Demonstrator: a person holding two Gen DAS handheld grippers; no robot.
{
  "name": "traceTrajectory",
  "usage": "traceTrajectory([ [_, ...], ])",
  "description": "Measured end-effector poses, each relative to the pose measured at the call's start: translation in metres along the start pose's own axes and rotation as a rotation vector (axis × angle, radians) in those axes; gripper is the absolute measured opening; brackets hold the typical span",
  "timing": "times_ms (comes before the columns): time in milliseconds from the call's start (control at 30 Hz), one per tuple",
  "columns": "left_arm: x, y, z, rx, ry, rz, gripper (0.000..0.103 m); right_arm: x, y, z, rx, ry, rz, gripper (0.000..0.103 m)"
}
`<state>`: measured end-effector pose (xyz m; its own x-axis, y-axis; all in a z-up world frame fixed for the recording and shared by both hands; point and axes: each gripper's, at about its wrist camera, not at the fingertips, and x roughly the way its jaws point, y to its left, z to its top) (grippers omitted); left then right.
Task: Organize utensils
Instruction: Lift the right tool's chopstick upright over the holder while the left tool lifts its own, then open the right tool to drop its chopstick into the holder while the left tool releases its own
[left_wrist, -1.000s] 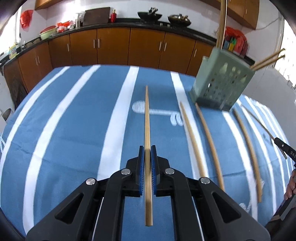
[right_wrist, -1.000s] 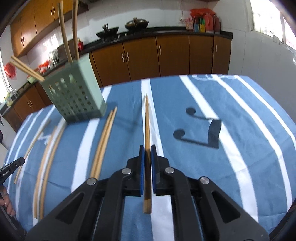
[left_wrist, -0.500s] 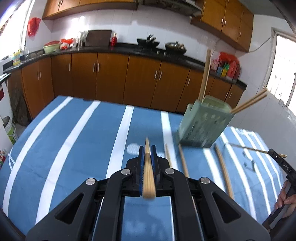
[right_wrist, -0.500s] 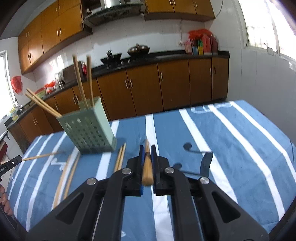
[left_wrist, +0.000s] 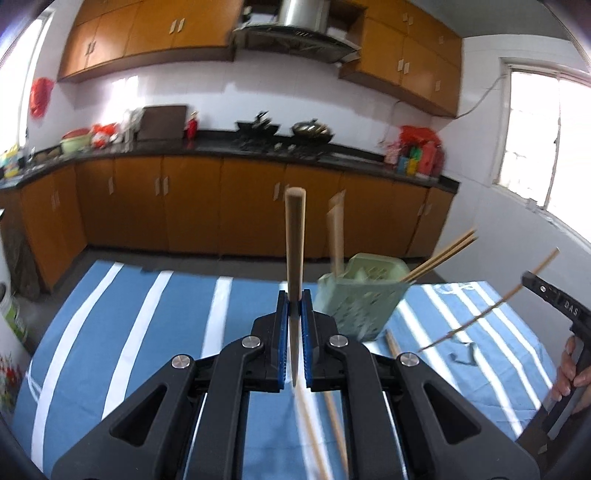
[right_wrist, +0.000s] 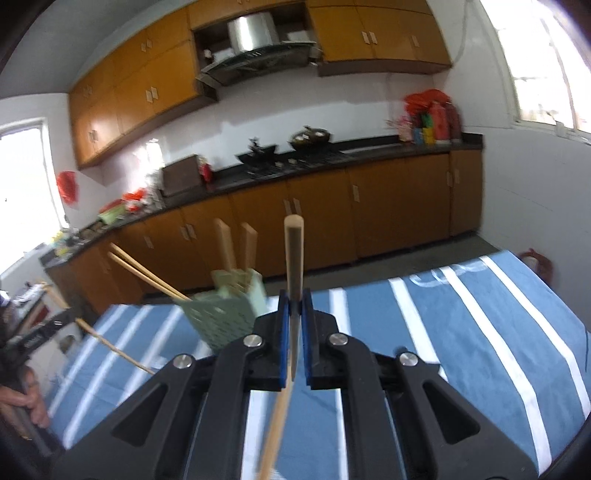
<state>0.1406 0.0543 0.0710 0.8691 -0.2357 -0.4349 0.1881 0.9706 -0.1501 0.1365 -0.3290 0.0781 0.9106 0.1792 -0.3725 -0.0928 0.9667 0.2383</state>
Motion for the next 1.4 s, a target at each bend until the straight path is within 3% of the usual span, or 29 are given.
traceTrajectory([
  [233, -0.016, -0.03, 0.041, 0.036, -0.124, -0.057, 0.007, -0.025, 0.032, 0.043, -0.026, -0.101, 0.124, 0.008],
  [400, -0.009, -0.04, 0.069, -0.01, -0.221, -0.053, 0.007, -0.02, 0.052, 0.062, -0.046, -0.205, 0.087, 0.008],
  [567, 0.014, -0.038, 0.081, -0.09, -0.26, -0.036, 0.007, 0.016, 0.056, 0.064, -0.061, -0.193, 0.038, 0.008],
  [967, 0.067, -0.04, 0.06, -0.096, -0.206, -0.013, 0.007, 0.087, 0.046, 0.051, -0.048, -0.063, 0.028, 0.008],
  [1233, 0.088, -0.038, 0.051, -0.096, -0.125, -0.023, 0.007, 0.098, 0.043, 0.041, -0.031, -0.035, 0.029, 0.009],
  [1400, 0.083, -0.037, 0.052, -0.103, -0.119, -0.027, 0.008, 0.094, 0.041, 0.044, -0.022, -0.042, 0.022, 0.016],
])
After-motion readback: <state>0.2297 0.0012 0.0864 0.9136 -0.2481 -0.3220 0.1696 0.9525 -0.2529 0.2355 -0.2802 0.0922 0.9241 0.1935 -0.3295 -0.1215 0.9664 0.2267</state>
